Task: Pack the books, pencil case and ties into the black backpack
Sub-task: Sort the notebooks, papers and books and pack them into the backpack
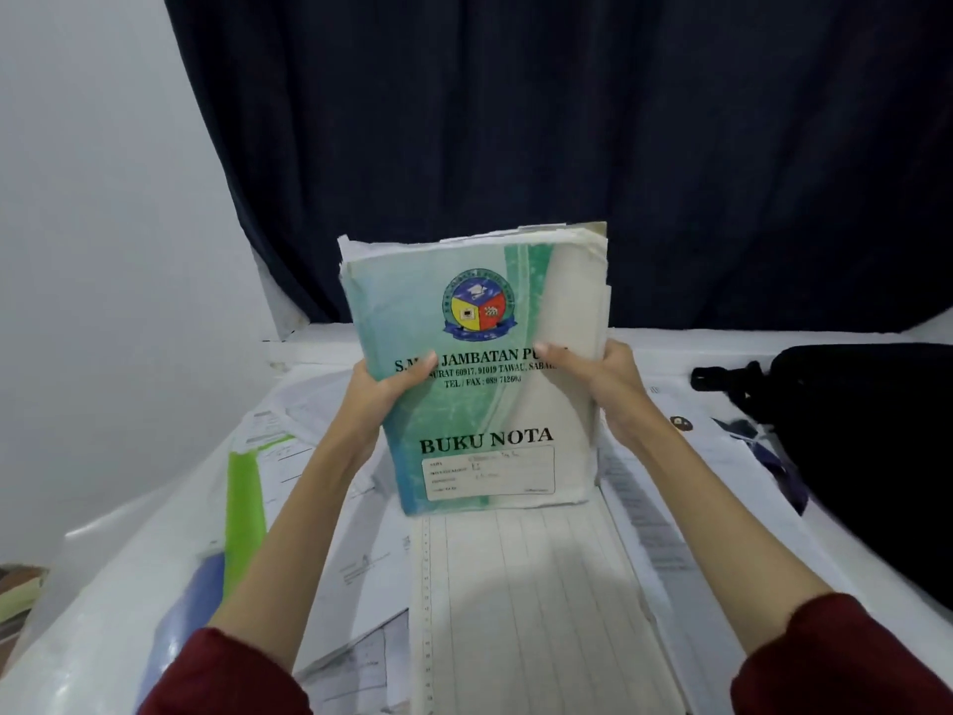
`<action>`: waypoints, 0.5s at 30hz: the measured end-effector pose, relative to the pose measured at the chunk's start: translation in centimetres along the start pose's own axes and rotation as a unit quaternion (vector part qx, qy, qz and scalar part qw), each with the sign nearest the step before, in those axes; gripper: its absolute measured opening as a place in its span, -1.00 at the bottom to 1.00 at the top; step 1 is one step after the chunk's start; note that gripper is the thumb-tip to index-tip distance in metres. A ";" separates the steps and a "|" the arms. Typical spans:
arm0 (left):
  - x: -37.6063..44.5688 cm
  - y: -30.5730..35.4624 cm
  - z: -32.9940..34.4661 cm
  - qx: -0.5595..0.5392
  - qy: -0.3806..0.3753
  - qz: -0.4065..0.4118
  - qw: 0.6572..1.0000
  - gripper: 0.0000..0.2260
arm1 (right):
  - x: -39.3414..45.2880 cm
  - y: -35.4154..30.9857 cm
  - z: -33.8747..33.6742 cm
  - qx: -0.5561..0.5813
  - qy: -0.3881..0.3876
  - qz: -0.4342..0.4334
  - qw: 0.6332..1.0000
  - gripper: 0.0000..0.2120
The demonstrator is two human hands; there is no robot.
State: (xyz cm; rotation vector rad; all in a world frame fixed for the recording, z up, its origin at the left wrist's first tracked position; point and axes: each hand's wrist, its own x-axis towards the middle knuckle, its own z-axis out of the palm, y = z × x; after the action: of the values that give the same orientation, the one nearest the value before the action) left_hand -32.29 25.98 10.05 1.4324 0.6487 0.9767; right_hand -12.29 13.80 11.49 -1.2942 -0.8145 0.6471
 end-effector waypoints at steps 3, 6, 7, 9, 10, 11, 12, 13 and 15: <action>-0.5 -1.5 0.5 -0.009 0.001 -0.011 1.000 -0.20 | -0.6 1.1 0.4 -0.005 0.007 0.014 1.000 -0.65; -0.5 -1.8 0.7 -0.011 0.004 -0.011 1.000 -0.34 | -1.4 1.5 0.6 -0.011 0.008 0.012 1.000 -0.69; -0.5 -1.5 0.6 -0.007 0.002 -0.011 1.000 -0.43 | -1.5 1.4 0.5 -0.011 0.007 0.009 1.000 -0.72; -0.4 -0.8 0.5 -0.007 0.001 0.000 1.000 -0.36 | -1.4 0.6 0.4 0.005 0.015 -0.001 1.000 -0.76; -0.4 -0.3 0.4 -0.010 0.001 0.011 1.000 -0.27 | -1.2 0.1 0.3 0.009 0.023 -0.012 1.000 -0.75; -0.4 0.2 0.5 -0.018 0.002 0.024 1.000 -0.22 | -1.0 -0.5 0.3 0.006 0.032 -0.025 0.999 -0.72; -0.3 0.7 0.5 -0.028 0.002 0.035 0.999 -0.20 | -0.8 -1.0 0.3 0.003 0.037 -0.040 0.999 -0.69; -0.1 1.0 0.5 -0.036 -0.001 0.041 0.998 -0.21 | -0.7 -1.5 0.4 0.008 0.040 -0.053 0.998 -0.68; 0.0 1.3 0.6 -0.036 -0.011 0.042 0.998 -0.21 | -0.6 -1.6 0.7 0.016 0.040 -0.060 0.997 -0.73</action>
State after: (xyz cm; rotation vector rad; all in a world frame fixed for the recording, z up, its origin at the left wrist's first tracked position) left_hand -31.97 25.50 11.40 1.4141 0.5350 1.0374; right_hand -13.24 13.44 13.01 -1.2245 -0.8077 0.5072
